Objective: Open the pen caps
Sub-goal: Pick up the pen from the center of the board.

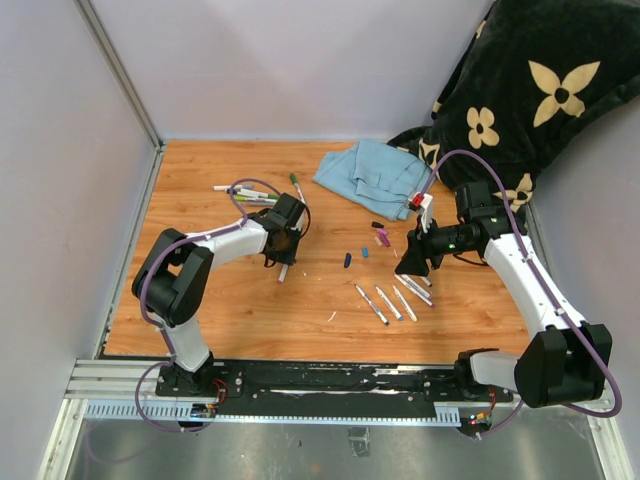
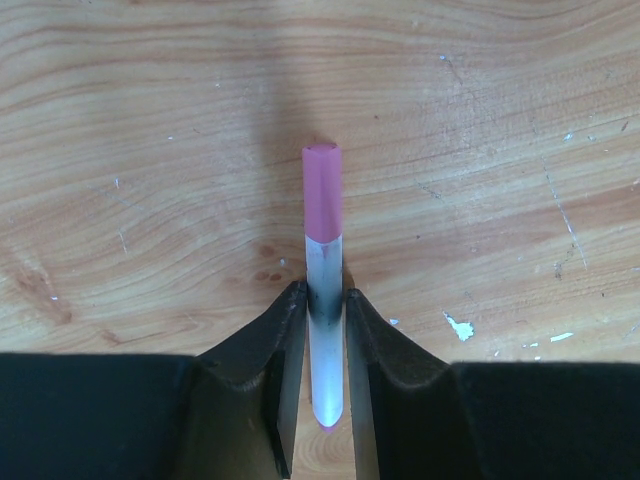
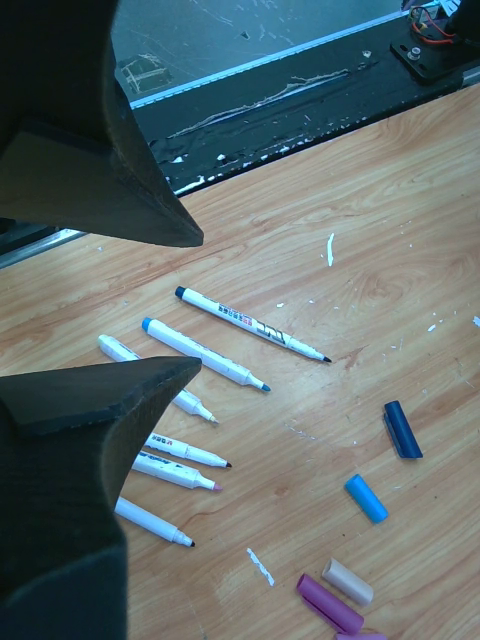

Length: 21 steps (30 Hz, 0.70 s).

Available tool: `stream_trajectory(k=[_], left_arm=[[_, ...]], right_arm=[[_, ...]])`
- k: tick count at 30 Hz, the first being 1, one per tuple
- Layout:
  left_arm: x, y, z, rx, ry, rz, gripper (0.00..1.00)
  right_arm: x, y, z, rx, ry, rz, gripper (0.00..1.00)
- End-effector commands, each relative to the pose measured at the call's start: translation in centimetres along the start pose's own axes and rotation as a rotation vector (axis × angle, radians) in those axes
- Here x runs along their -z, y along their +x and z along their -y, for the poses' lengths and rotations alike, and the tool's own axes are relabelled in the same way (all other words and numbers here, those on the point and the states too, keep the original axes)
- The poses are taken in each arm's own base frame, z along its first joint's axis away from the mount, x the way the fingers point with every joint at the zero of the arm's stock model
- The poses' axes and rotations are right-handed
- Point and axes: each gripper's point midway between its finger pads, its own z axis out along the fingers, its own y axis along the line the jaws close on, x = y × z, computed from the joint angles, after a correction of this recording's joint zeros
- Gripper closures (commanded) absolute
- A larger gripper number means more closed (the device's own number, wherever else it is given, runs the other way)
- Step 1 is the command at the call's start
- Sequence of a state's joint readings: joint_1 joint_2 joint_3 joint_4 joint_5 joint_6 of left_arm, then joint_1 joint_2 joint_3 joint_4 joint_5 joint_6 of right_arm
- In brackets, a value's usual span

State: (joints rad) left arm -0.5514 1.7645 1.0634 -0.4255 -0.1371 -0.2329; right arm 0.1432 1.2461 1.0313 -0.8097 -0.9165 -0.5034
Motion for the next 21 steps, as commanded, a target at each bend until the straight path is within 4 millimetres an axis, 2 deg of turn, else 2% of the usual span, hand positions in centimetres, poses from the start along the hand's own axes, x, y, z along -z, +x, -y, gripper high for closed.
stream_trajectory(k=[1, 5, 9, 13, 16, 19, 20, 21], left_arm=[[-0.2, 2.0, 0.0, -0.004, 0.007, -0.057, 0.73], [-0.4, 2.2, 0.2, 0.0, 0.019, -0.059, 0.81], [-0.1, 2.3, 0.6, 0.01, 0.045, -0.049, 0.98], [0.8, 1.8, 1.0, 0.034, 0.081, 0.0, 1.0], [1.7, 1.3, 1.5, 0.055, 0.115, 0.057, 1.0], [2.6, 0.7, 2.3, 0.078, 0.166, 0.115, 1.0], [3.0, 0.4, 2.5, 0.087, 0.184, 0.139, 1.0], [3.4, 0.1, 2.8, 0.094, 0.205, 0.165, 1.0]], right_arm=[[0.8, -0.5, 0.0, 0.011, 0.005, 0.029, 0.51], [0.9, -0.7, -0.2, 0.019, 0.001, 0.037, 0.51], [1.0, -1.1, -0.7, 0.041, -0.017, 0.058, 0.51], [1.4, -2.1, -1.6, 0.102, -0.038, 0.11, 0.51], [2.2, -4.1, -1.9, 0.159, -0.012, 0.169, 0.51], [3.7, -7.0, -2.3, 0.268, 0.039, 0.247, 0.49], [4.3, -8.1, -2.2, 0.304, 0.072, 0.278, 0.46], [4.7, -9.1, -2.2, 0.349, 0.097, 0.315, 0.32]])
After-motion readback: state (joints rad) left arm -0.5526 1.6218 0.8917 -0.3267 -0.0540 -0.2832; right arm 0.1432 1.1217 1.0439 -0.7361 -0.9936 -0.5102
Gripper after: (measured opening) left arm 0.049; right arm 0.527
